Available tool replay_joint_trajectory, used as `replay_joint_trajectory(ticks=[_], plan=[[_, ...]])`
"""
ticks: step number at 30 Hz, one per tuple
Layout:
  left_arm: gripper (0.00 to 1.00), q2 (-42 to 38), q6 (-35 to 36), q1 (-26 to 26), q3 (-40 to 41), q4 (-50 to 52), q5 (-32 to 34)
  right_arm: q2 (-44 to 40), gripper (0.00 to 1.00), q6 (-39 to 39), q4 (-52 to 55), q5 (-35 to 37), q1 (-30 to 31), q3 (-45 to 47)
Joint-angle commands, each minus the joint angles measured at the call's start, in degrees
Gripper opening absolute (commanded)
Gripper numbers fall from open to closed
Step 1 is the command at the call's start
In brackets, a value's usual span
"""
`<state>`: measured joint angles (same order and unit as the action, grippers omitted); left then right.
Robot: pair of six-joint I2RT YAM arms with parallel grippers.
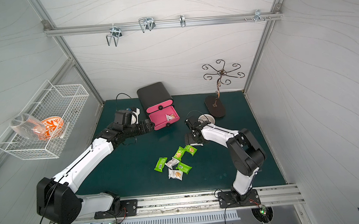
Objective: Place the cookies into the drawer by color
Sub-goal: Pick up the cookie at the center of the board.
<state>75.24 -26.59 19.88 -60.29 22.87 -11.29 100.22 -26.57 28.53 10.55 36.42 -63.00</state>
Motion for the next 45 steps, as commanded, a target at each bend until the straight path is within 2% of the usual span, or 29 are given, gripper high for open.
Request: replay_joint_trajectory(ticks=[1, 9, 18, 26, 34, 38, 45], plan=[[0.91, -1.4, 0.8, 0.2, -0.4, -1.4, 0.5, 2.5, 0.99, -0.3, 1.2, 2.1, 0.4, -1.6], [0.91, -1.2, 0.9, 0.2, -0.1, -2.0, 0.8, 6.8, 0.98, -4.1, 7.4, 5.9, 1.5, -4.1], [0.91, -0.8, 0.7, 0.2, -0.1, -2.5, 0.6, 7.4, 0.79, -4.9, 7.6, 5.0, 1.5, -3.6], [0.91, -1.0, 0.7, 0.2, 0.0, -2.4, 0.6, 9.6, 0.68, -5.2, 7.2, 1.9, 0.4, -3.4], [0.91, -1.3, 0.5, 0.2, -0.1, -2.3, 0.7, 4.2, 0.58, -4.1, 6.8, 3.2, 0.4, -4.6], [0.91, -1.5, 0.6, 0.2, -0.7, -2.0, 0.7, 0.4, 0.58, -3.8, 7.2, 3.8, 0.4, -6.5], [0.91, -2.0, 0.3, 0.2, -2.5, -1.2, 0.7, -5.4, 0.58, -4.3, 6.1, -0.2, 0.7, -12.1]])
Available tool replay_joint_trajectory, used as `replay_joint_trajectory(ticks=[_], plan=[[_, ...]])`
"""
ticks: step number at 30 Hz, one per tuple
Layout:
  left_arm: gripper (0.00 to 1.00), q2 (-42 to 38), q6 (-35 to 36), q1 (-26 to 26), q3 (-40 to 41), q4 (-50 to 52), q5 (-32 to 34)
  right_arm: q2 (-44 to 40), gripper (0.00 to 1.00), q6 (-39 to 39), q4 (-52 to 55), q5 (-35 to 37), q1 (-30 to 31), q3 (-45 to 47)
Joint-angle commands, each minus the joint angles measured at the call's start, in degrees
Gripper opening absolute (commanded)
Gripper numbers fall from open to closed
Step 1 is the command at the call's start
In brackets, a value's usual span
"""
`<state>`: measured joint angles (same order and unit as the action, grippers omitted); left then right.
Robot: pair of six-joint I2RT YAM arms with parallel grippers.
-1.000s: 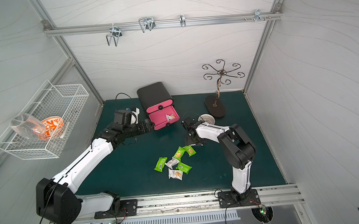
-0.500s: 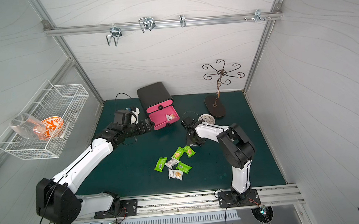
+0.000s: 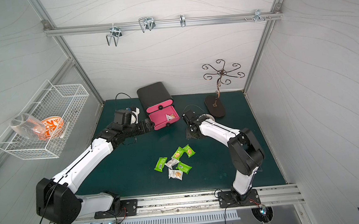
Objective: Place the cookies into the drawer by color
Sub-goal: Pick up the cookie at the center of the board, then place the cookie in the drawer.
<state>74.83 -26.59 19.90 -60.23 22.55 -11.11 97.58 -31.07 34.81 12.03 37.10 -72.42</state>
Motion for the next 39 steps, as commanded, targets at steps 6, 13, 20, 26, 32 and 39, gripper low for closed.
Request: replay_joint_trajectory(ticks=[6, 13, 20, 26, 32, 39], plan=[[0.91, -2.4, -0.2, 0.1, -2.9, -0.6, 0.6, -0.1, 0.59, 1.7, -3.7, -6.0, 1.3, -10.8], [0.91, -4.2, -0.2, 0.1, -1.7, 0.5, 0.5, 10.5, 0.58, 4.1, -4.3, -8.4, 3.6, -23.3], [0.91, -6.9, -0.8, 0.1, 0.3, 1.6, 0.3, 21.8, 0.58, 4.6, -3.6, -10.8, 6.0, -36.1], [0.91, -8.3, -4.3, 0.1, 2.0, 0.1, -6.9, 30.1, 0.6, 5.3, -1.2, -12.3, 6.6, -46.0], [0.92, -12.2, -13.9, 0.1, 8.2, -8.4, -14.3, 30.7, 0.78, 5.6, -0.4, -12.6, 6.5, -48.6], [0.92, -12.6, -17.9, 0.1, 11.5, -14.5, -19.9, 21.7, 0.84, 6.6, -0.9, -15.4, 6.0, -42.8]])
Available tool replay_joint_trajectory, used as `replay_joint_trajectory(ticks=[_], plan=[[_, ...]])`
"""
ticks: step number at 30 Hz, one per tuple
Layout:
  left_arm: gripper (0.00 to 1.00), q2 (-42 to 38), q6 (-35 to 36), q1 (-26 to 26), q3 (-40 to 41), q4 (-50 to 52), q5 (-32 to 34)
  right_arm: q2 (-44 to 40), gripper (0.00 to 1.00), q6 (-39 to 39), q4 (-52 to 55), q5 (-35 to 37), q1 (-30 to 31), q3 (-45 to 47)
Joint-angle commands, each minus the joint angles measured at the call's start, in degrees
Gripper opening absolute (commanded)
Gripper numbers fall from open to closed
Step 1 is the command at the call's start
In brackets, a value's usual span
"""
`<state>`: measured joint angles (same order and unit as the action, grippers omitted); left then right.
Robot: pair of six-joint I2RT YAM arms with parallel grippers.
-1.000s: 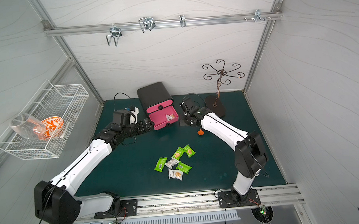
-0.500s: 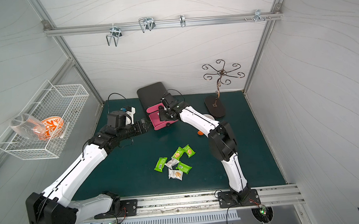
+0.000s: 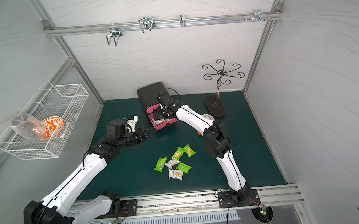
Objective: Place the cookies into the drawer by color
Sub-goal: Place the cookie in the drawer, then pick up the cookie at the center of the board.
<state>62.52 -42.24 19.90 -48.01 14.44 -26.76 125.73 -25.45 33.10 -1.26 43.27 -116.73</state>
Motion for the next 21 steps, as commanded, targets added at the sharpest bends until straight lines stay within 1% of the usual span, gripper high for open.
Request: replay_joint_trajectory(ticks=[1, 4, 6, 8, 9, 10, 12, 13, 14, 16, 19, 21], plan=[[0.91, 0.2, -2.0, 0.1, -0.9, -6.5, -5.2, -8.7, 0.84, 0.8, 0.8, -3.2, -0.6, 3.0], [0.92, 1.8, -0.9, 0.1, -1.6, -6.3, -8.0, -16.2, 0.84, 0.6, -0.1, -4.9, -1.8, 9.4], [0.92, 2.8, -0.4, 0.1, -1.7, -6.6, -9.7, -22.2, 0.84, -1.5, -2.7, -6.9, -3.5, 16.2], [0.92, 4.0, 0.8, 0.4, -1.8, -6.6, -11.2, -29.4, 0.84, -5.7, -8.2, -12.8, -7.2, 25.5], [0.92, 4.3, 2.4, 0.8, -2.5, -5.0, -10.5, -32.2, 0.83, -7.9, -11.0, -15.3, -8.8, 29.9], [0.92, 4.6, 5.8, 1.9, -3.8, -1.4, -8.2, -35.3, 0.82, -10.0, -13.3, -17.0, -10.6, 34.3], [0.92, 5.3, 15.6, 5.8, -7.3, 8.2, 1.1, -40.1, 0.82, -10.5, -14.1, -16.6, -12.7, 41.0], [0.92, 6.2, 21.1, 8.5, -8.9, 13.0, 7.7, -42.5, 0.82, -8.9, -12.5, -14.7, -13.2, 43.9], [0.92, 7.2, 25.1, 10.6, -9.7, 16.0, 12.2, -43.8, 0.82, -7.6, -11.3, -13.5, -13.4, 45.5], [0.91, 9.7, 31.6, 14.4, -10.6, 20.7, 19.4, -46.5, 0.82, -4.0, -8.0, -10.8, -13.8, 49.5], [0.9, 12.5, 37.4, 19.9, -11.3, 24.7, 25.8, -49.0, 0.82, -2.5, -4.4, -7.9, -14.5, 53.8], [0.9, 14.0, 40.5, 23.8, -11.9, 26.0, 27.2, -50.1, 0.82, -2.6, -3.6, -7.8, -15.1, 55.9]])
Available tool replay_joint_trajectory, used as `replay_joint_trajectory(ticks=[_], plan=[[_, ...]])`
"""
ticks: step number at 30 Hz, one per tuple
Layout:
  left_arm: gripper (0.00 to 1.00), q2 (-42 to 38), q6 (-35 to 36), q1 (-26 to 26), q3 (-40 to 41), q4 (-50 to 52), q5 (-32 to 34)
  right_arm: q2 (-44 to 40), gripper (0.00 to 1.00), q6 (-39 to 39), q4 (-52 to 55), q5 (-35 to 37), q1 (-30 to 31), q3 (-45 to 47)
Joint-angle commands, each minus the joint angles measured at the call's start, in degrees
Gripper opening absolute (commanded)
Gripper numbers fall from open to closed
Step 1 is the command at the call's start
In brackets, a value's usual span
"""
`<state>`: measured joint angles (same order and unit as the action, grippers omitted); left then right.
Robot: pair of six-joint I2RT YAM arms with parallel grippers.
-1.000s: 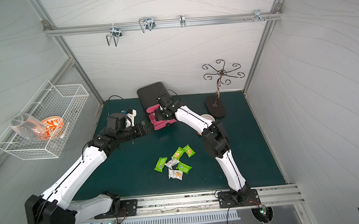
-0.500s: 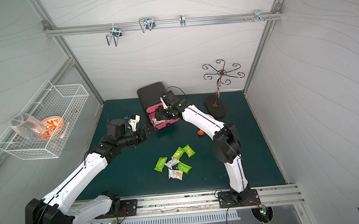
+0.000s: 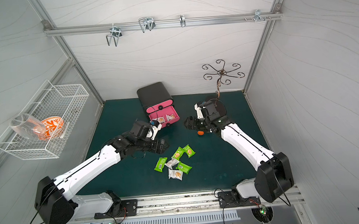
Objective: Place the cookies into the drawer by color
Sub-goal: Pick up the cookie at the center of the board.
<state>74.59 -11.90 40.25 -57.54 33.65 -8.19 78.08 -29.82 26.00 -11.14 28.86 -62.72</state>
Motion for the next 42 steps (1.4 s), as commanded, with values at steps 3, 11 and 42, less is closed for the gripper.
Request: replay_joint_trajectory(ticks=[3, 11, 42], plan=[[0.89, 4.0, 12.6, 8.8, -2.4, 6.9, 7.0, -3.5, 0.81, 1.8, 3.4, 2.2, -0.8, 3.5], [0.84, 16.0, 13.6, 12.7, -5.4, 6.3, 3.1, -2.7, 0.82, 1.8, 5.3, 4.1, -1.4, 2.7], [0.2, 23.3, 10.4, 12.7, -6.3, 4.5, 10.0, -3.4, 0.83, 2.3, 7.5, 5.2, -1.7, 1.6]])
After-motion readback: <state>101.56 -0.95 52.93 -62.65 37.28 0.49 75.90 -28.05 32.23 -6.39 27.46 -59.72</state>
